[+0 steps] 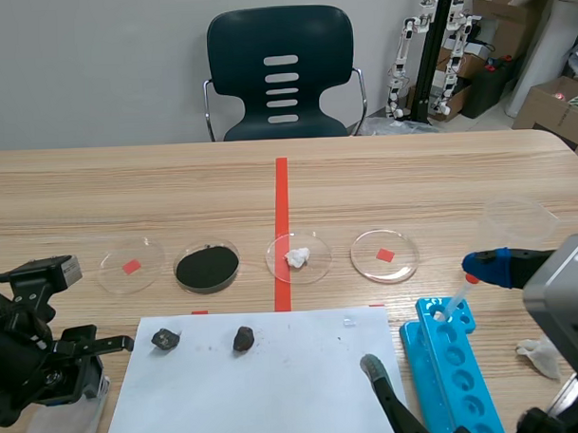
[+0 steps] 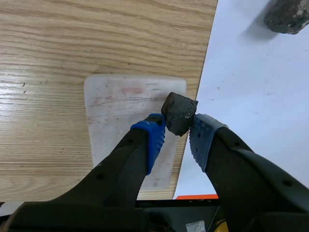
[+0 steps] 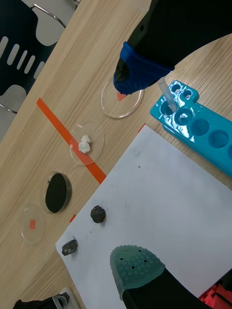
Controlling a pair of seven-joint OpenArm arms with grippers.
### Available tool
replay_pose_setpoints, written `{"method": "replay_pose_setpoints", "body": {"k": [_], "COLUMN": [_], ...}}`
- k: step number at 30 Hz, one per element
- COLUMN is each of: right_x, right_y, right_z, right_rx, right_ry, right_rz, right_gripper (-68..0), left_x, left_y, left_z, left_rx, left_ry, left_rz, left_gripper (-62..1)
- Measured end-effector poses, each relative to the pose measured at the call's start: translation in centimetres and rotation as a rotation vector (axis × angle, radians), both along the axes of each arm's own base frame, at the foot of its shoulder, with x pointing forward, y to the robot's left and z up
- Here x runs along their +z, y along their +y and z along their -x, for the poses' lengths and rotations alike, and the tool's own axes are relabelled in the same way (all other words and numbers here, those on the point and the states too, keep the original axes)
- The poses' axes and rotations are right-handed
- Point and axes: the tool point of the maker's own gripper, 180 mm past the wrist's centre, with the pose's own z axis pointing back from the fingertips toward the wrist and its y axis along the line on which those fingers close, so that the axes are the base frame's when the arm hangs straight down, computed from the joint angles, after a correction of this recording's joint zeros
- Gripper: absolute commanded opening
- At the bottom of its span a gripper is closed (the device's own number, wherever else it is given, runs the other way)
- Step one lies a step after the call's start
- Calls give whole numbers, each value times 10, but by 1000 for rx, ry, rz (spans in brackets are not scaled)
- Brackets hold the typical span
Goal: Rub the mineral on the streak plate
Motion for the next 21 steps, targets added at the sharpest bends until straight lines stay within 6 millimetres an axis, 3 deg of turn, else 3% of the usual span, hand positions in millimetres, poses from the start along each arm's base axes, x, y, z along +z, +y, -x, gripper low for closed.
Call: {"method": "replay_pose_setpoints", "body": {"k": [8, 12, 21], "right_x": [0, 0, 0], "right_y": [0, 0, 0], "right_z": [0, 0, 0], "right_rx": [0, 0, 0], "right_ry": [0, 0, 0], "right_rz": [0, 0, 0], "right_gripper": [4, 4, 4], "left_x": [0, 2, 0], "left_y": [41, 51, 39], "left_z": [6, 7, 6], "left_rx": [21, 37, 26], "left_ry": [36, 35, 36], "left_rz": [-228, -282, -208], "left_gripper": [-493, -493, -493]}}
